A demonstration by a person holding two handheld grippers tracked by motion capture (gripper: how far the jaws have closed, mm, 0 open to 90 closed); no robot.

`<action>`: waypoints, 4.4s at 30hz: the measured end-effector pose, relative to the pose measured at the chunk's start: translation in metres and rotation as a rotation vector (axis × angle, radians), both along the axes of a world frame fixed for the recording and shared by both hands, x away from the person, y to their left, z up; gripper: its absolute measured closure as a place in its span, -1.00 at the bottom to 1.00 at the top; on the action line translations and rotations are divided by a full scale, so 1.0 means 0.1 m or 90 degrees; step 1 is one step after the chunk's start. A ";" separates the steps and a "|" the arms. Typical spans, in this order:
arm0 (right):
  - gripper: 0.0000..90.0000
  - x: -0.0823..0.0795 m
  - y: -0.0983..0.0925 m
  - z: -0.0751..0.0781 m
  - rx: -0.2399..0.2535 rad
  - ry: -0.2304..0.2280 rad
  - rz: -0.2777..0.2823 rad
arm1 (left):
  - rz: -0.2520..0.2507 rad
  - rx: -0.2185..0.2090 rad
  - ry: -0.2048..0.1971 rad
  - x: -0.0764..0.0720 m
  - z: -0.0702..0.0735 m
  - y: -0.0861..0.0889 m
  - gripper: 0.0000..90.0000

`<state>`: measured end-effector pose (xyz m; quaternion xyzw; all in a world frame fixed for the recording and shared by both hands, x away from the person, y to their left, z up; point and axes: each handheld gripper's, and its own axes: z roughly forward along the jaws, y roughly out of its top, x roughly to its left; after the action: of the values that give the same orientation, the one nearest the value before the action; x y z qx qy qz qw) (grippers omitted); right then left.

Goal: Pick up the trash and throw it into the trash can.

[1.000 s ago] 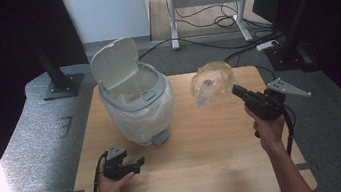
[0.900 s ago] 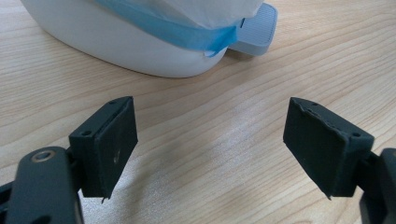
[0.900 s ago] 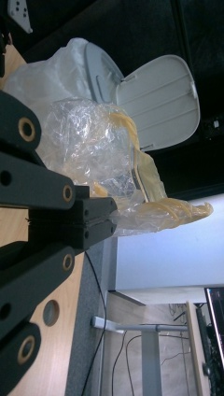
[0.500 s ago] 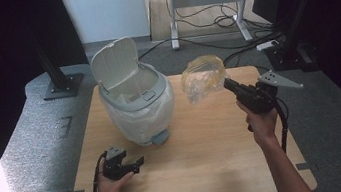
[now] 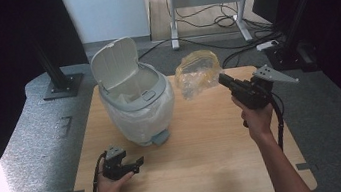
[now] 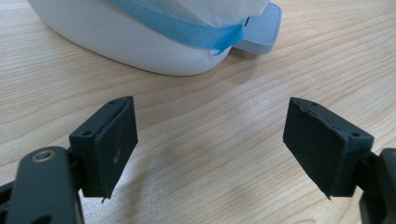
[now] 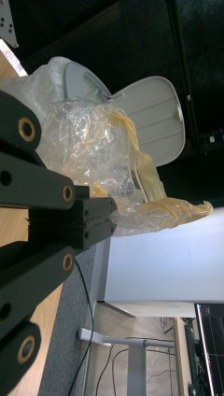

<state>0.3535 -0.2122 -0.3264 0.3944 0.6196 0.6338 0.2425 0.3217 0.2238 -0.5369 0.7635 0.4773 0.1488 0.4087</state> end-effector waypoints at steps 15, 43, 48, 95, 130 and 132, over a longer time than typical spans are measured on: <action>0.99 0.08 0.20 0.11 0.002 -0.006 0.018 | -0.001 0.000 0.003 0.00 0.00 0.00 -0.61; 0.99 0.25 0.47 0.24 -0.006 -0.001 0.032 | -0.002 -0.001 0.007 0.01 -0.01 0.00 -0.60; 0.99 0.28 0.55 0.25 -0.008 0.001 0.038 | -0.001 -0.004 0.006 0.01 0.00 0.01 -0.60; 0.99 0.52 1.03 0.32 -0.001 0.011 0.078 | -0.001 -0.003 0.009 0.02 -0.01 0.03 -0.59; 0.99 0.73 1.68 0.35 -0.018 0.014 0.128 | -0.001 -0.011 0.010 0.03 -0.01 0.07 -0.59; 0.99 0.74 1.70 0.35 -0.019 0.013 0.129 | -0.001 -0.012 0.009 0.03 -0.01 0.07 -0.59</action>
<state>0.4273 -0.0419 -0.2914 0.3327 0.6682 0.6415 0.1770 0.3246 0.2307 -0.5377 0.7613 0.4810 0.1384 0.4122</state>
